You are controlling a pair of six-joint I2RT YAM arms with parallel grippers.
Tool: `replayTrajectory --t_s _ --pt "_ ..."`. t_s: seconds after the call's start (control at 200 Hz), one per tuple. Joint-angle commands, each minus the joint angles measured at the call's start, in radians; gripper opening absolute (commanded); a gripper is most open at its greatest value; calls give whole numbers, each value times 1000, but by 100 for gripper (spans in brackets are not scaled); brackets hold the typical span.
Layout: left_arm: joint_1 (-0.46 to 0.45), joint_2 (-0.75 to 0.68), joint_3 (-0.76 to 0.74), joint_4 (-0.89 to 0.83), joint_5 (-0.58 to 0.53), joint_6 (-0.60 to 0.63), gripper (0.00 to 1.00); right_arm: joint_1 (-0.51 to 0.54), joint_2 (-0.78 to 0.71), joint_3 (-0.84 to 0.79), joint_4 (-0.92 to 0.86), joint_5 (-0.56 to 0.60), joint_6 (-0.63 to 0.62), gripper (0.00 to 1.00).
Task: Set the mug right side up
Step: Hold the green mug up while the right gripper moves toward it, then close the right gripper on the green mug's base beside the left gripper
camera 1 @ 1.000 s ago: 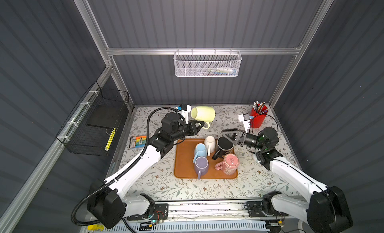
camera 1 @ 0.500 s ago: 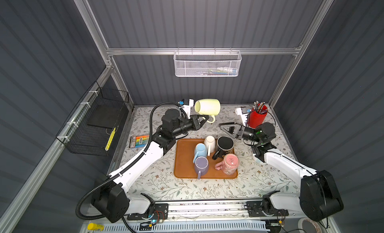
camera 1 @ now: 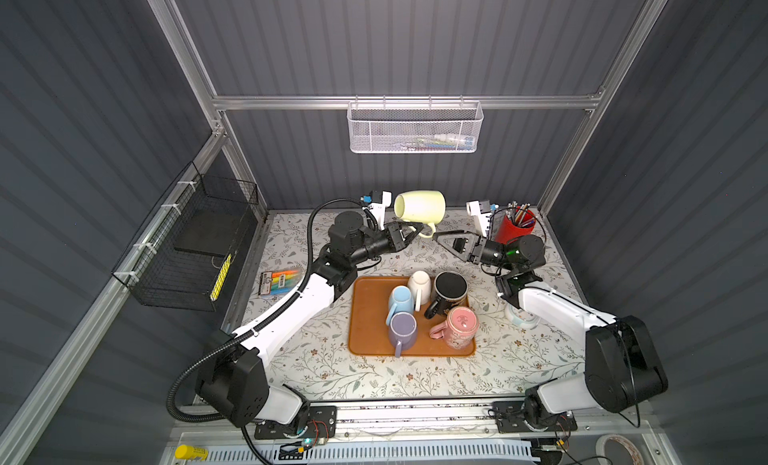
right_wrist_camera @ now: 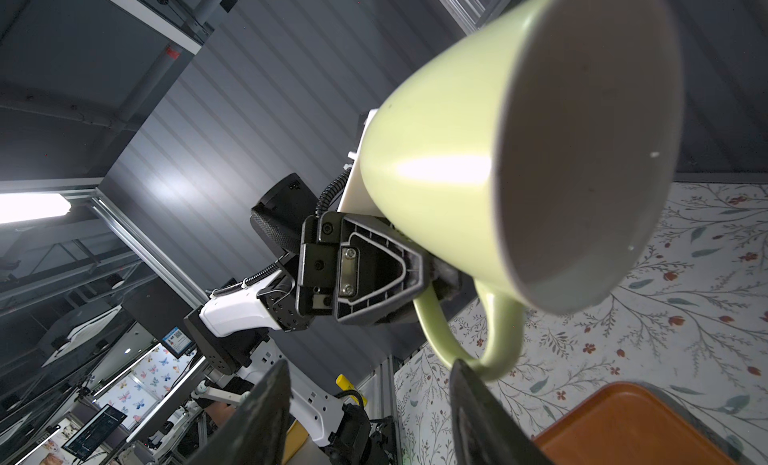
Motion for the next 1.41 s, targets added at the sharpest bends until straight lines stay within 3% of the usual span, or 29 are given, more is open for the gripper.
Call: replayTrajectory --t_s 0.0,0.55,1.401 --pt "9 -6 63 147 40 -13 0 4 26 42 59 -3 30 60" --pt "32 0 88 189 53 -52 0 0 93 103 64 -13 57 63" --pt "33 71 69 258 79 -98 0 5 245 259 192 36 224 49"
